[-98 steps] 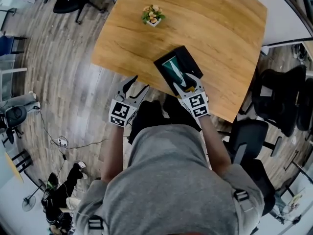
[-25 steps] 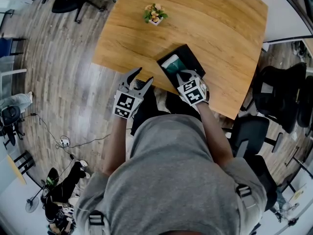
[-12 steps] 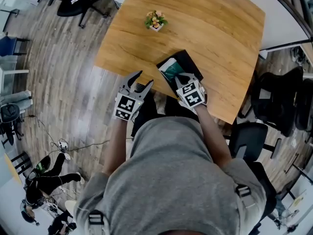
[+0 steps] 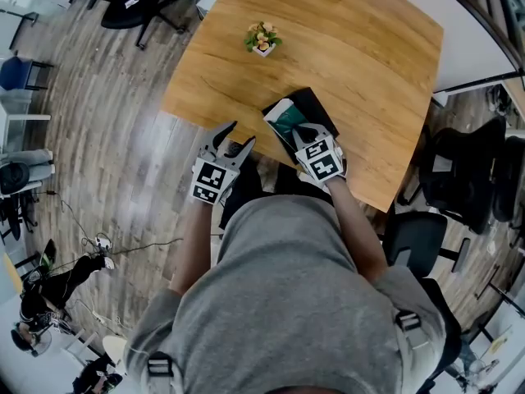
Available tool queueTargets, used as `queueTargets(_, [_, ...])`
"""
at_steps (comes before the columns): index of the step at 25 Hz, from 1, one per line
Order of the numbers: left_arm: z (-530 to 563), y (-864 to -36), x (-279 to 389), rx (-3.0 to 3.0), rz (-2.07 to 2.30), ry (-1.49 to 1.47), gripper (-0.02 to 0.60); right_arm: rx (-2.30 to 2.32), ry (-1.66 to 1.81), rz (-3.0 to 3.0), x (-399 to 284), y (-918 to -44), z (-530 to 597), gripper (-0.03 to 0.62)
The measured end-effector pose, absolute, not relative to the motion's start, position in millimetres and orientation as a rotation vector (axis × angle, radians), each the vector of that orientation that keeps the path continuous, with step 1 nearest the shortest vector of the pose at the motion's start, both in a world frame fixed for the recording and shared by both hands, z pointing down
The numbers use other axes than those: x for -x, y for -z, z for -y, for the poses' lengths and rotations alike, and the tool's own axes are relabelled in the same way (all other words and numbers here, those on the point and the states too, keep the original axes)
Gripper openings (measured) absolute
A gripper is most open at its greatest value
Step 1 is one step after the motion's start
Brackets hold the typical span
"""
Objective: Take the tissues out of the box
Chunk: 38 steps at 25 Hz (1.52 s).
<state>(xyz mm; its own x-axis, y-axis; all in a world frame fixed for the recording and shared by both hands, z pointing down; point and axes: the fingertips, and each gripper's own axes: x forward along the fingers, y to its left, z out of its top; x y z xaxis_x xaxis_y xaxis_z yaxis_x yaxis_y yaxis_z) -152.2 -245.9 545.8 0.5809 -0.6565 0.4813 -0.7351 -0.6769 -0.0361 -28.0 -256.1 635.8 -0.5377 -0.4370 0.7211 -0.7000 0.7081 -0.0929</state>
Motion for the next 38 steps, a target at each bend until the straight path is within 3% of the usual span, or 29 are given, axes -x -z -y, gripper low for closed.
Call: queueTargets(38, [230,-514,153,-2.673,1.292,-0.658,0.233,-0.933,-0.273,2.367,14,-573,294,0.006])
